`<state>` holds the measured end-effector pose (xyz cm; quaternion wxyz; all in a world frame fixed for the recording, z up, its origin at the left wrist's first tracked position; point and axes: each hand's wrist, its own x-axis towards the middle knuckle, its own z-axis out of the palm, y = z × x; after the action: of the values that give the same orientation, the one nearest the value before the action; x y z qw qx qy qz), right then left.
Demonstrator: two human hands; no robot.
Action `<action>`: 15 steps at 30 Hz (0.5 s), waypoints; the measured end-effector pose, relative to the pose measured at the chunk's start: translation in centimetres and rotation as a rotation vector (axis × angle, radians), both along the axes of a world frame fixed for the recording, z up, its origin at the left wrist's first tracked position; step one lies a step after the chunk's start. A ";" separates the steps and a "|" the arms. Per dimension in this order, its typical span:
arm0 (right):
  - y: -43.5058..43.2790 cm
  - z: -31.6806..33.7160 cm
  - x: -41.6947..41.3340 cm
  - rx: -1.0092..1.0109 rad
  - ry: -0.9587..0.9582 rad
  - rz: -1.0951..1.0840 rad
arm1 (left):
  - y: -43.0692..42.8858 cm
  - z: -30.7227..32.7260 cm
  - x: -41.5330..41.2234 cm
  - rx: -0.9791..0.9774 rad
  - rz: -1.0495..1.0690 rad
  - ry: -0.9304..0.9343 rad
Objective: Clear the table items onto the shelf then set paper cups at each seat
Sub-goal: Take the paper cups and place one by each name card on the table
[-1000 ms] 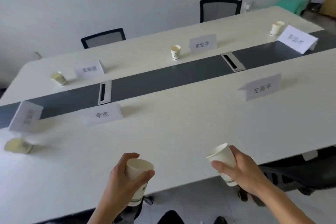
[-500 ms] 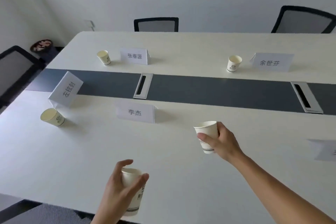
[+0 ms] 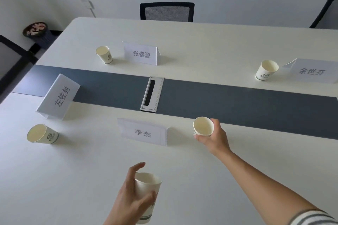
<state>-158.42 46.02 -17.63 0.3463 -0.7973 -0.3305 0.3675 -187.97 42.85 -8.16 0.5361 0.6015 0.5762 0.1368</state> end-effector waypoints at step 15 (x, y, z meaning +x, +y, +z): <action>-1.9 -0.5 1.3 -0.111 -0.105 0.167 | 3.9 0.2 4.4 0.019 -0.030 -0.131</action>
<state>-157.12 44.11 -18.12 0.2520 -0.8032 -0.3926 0.3705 -183.59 46.76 -7.99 0.5688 0.6051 0.5295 0.1733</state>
